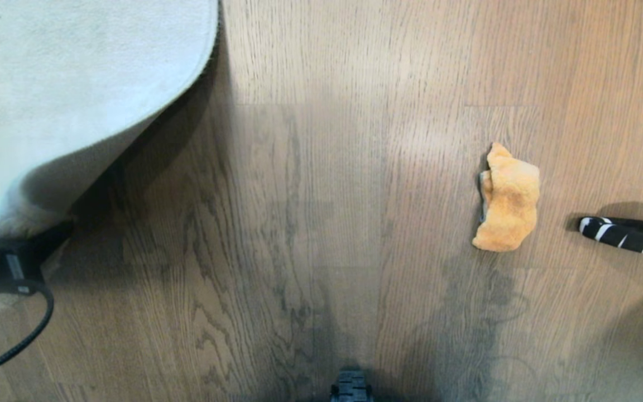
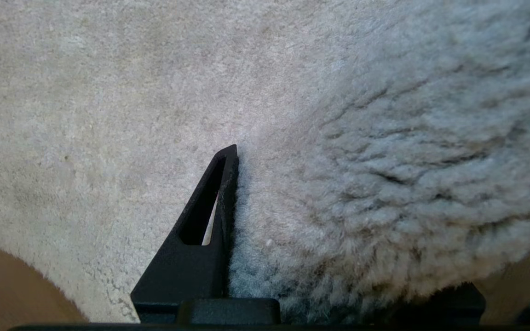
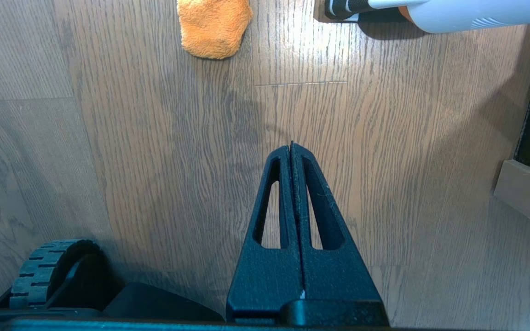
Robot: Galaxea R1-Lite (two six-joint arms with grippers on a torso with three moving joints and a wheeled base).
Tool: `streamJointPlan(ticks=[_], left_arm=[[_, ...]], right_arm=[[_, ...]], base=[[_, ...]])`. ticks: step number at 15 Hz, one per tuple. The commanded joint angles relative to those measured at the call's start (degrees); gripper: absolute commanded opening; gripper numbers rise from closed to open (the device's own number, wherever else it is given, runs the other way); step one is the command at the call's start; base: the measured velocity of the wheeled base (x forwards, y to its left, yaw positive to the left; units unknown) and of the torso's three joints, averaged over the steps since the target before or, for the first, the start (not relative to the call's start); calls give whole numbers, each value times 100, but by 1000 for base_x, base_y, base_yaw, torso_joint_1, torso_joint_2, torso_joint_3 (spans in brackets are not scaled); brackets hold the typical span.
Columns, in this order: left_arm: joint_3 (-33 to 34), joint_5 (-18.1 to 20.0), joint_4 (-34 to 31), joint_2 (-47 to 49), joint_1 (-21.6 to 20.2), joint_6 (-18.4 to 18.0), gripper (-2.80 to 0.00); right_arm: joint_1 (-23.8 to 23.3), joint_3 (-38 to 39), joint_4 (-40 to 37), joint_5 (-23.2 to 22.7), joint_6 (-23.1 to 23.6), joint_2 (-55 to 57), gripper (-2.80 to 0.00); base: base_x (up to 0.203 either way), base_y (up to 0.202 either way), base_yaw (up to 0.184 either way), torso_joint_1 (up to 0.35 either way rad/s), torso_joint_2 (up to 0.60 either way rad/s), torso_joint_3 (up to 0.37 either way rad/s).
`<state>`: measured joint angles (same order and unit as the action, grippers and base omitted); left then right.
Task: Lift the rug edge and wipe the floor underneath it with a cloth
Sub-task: Lift up the carpet
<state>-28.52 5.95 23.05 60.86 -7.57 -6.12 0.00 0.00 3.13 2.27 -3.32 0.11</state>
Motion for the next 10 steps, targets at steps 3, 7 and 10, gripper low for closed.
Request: streamJointPlan(ticks=[3, 7, 10], left_arm=[[233, 3, -292, -171, -16, -21, -280], [-89, 151, -752, -154, -209, -30, -280], [-238, 236, -1115, -146, -423, -213, -280]], right_arm=[[0, 0, 3, 2, -2, -2, -280], [0, 0, 3, 2, -2, -2, -280], [-1, 0, 3, 2, -2, -2, -280]], base=[[0, 0, 0, 0, 0, 0], [0, 0, 0, 0, 0, 0], [0, 0, 0, 0, 0, 0]])
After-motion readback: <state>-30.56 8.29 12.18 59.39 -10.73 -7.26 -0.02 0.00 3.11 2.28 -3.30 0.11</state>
